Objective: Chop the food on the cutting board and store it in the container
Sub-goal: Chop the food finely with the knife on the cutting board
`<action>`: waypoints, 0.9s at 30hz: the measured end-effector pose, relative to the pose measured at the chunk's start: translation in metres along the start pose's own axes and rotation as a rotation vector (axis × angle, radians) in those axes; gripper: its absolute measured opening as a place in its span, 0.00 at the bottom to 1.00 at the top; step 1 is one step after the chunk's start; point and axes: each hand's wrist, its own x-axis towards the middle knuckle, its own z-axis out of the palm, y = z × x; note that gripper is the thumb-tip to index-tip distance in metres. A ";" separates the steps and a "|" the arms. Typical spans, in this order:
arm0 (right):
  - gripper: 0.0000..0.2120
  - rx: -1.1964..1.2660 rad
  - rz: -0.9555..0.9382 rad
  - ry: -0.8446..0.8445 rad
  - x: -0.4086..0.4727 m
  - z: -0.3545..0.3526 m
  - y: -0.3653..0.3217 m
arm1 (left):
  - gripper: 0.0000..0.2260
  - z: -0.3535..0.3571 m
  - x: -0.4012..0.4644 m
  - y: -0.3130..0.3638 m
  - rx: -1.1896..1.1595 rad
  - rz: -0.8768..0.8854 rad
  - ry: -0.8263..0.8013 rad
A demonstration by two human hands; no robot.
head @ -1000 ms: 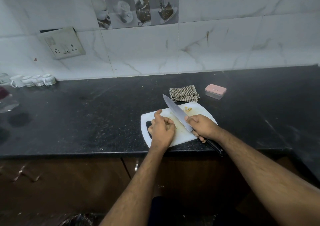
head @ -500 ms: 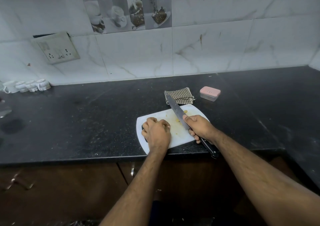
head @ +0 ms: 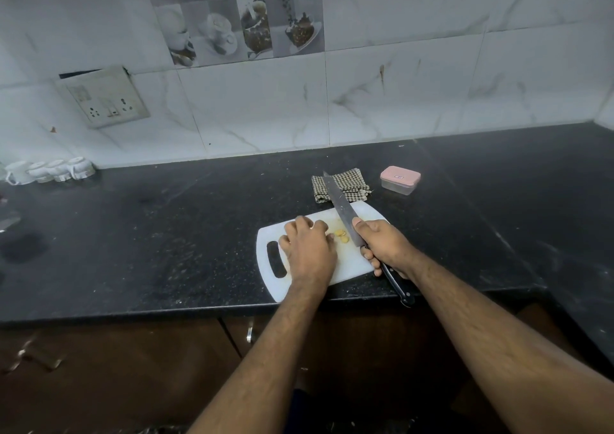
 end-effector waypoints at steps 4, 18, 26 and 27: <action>0.21 0.007 -0.011 -0.015 -0.001 0.000 0.001 | 0.12 0.004 0.013 0.012 0.031 0.091 -0.137; 0.21 0.018 -0.053 -0.073 0.006 -0.005 0.006 | 0.04 0.012 0.016 0.013 -0.123 -0.086 -0.073; 0.20 -0.003 -0.061 -0.078 0.007 -0.005 0.006 | 0.10 0.005 -0.001 -0.002 -0.073 -0.123 -0.020; 0.20 -0.002 -0.060 -0.078 0.006 -0.005 0.006 | 0.10 0.004 -0.002 -0.003 -0.044 -0.112 -0.040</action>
